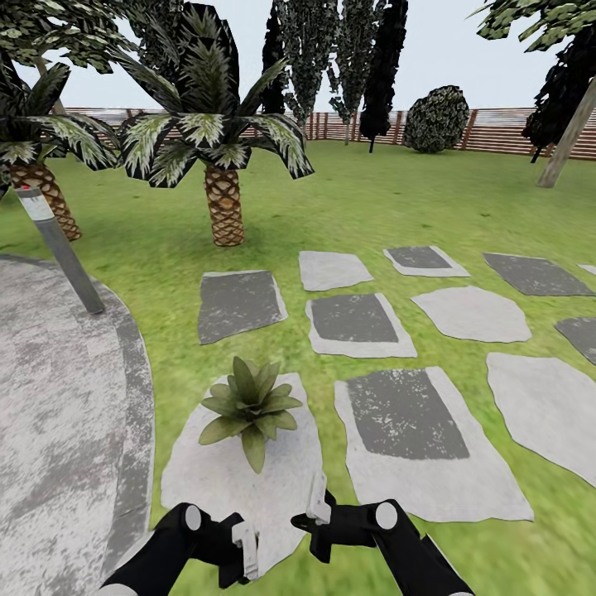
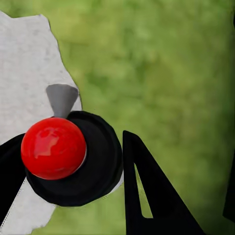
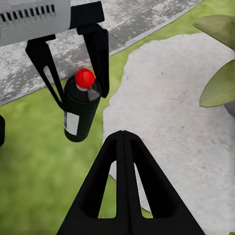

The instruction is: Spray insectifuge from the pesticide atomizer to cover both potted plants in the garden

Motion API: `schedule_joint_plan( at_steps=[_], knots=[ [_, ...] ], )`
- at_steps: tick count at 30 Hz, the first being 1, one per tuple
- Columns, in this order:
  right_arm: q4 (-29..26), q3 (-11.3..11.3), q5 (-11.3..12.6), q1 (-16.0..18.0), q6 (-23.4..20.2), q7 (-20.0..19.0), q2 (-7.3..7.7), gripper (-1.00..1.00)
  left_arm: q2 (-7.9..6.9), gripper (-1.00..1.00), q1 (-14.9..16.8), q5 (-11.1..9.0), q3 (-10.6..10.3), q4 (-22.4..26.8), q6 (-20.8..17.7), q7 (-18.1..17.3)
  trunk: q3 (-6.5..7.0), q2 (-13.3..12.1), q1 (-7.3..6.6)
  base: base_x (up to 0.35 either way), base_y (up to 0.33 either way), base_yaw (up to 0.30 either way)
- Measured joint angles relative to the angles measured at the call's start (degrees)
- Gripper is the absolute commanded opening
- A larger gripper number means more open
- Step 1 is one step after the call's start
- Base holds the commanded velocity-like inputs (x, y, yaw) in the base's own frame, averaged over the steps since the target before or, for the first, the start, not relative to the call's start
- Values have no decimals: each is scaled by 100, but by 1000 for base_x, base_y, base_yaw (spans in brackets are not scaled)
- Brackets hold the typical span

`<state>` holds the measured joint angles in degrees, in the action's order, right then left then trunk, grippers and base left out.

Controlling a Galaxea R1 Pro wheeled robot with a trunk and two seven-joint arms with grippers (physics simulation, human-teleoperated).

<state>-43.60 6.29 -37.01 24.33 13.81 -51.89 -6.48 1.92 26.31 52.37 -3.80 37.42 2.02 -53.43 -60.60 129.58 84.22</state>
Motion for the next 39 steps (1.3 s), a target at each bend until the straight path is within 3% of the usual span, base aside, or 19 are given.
schedule_joint_plan(
  at_steps=[10,30,39],
  knots=[
    [-1,1,0,0,0,6,-6,-100,240,-100,1,-9,0,116,-19,-11,0,0,0,0,0,0],
    [-1,1,0,0,0,9,-9,-100,455,-100,2,-17,0,171,-34,-2,0,0,0,0,0,0],
    [-1,-1,0,0,0,9,-9,-100,483,-100,1,-29,0,200,-31,-16,0,0,0,0,0,0]
  ],
)
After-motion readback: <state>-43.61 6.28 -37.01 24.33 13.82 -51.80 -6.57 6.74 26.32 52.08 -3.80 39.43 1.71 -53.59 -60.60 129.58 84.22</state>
